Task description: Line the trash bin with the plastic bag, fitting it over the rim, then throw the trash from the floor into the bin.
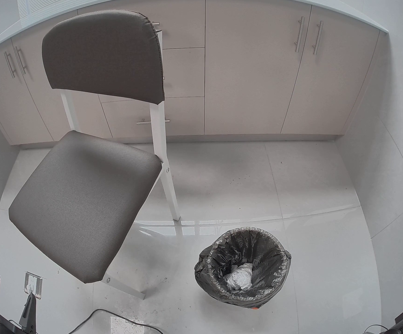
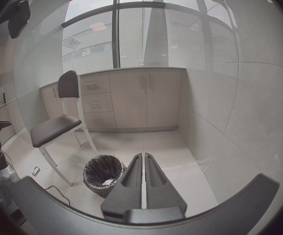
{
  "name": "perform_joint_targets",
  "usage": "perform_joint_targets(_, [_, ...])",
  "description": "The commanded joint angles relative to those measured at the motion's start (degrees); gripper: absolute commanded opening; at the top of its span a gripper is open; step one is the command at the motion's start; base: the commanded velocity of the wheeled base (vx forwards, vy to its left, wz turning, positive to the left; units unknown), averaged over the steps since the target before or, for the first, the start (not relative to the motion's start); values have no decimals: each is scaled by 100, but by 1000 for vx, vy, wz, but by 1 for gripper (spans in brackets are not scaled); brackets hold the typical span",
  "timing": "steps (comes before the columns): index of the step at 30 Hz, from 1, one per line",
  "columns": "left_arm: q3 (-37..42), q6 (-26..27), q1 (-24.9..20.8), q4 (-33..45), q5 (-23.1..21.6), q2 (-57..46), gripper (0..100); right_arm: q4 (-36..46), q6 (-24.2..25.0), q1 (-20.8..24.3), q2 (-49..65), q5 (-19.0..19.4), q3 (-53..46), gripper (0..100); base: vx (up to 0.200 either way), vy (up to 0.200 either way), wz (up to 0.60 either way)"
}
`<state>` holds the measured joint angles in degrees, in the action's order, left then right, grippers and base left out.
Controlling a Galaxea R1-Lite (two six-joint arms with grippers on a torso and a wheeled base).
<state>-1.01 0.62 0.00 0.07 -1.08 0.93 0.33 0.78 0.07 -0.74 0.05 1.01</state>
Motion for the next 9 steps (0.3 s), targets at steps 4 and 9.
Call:
perform_joint_targets(4, [101,-1,0,1,3,-84,100,2,19,1,74,4,-84,0,0,0,0])
perform_joint_targets(9, [101,-1,0,1,3,-75,100,2,19,1,74,4,-84,0,0,0,0])
